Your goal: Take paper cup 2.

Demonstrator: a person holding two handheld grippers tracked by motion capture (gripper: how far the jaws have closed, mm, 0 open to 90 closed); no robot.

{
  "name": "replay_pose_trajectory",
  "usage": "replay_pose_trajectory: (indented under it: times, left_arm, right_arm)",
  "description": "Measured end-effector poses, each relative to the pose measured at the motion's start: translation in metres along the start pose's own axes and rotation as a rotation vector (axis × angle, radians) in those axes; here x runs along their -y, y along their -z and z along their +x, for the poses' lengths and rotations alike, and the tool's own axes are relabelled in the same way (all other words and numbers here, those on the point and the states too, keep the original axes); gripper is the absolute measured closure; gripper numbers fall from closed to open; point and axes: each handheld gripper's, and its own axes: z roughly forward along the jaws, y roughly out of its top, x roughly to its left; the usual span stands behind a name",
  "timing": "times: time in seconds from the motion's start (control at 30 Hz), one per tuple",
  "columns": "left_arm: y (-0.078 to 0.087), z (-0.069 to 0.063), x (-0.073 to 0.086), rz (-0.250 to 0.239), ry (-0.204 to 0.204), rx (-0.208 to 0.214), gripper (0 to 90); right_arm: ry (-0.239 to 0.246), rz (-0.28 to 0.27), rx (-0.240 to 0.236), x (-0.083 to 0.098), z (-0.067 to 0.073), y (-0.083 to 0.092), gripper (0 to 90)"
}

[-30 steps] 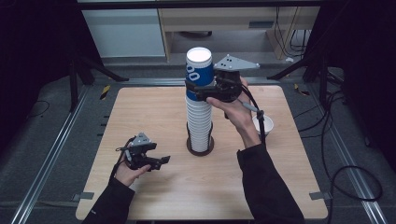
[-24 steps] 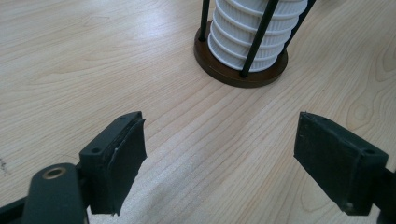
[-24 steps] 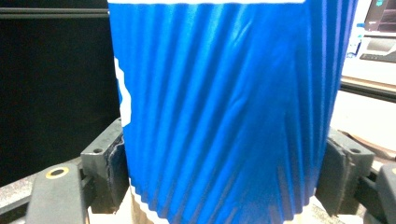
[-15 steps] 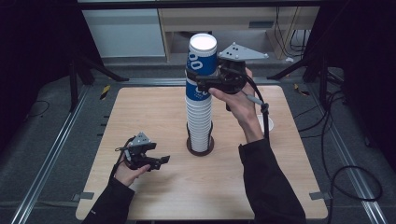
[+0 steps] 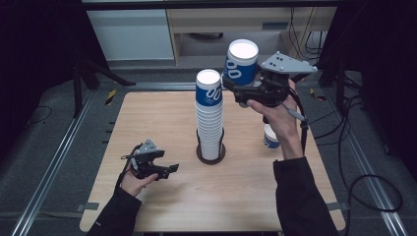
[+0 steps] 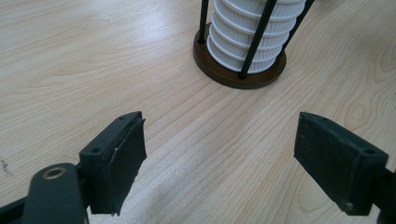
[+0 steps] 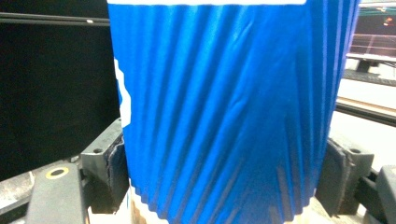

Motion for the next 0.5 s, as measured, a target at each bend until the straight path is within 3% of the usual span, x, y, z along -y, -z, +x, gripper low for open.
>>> replay_pose_trajectory:
  times: [0.13,0.2,0.5]
  left_arm:
    - [0.000,0.000,0.000,-0.001,0.000,0.000,16.0]
    - [0.000,-0.001,0.000,0.001,-0.002,0.000,16.0]
    - [0.001,-0.001,-0.001,0.001,-0.005,0.000,16.0]
  right_arm:
    - [-0.006,0.009,0.017,0.010,-0.006,0.014,19.8]
    - [-0.016,0.028,0.024,0.024,-0.012,0.027,19.8]
    - [-0.028,0.084,0.003,0.064,-0.018,0.040,19.8]
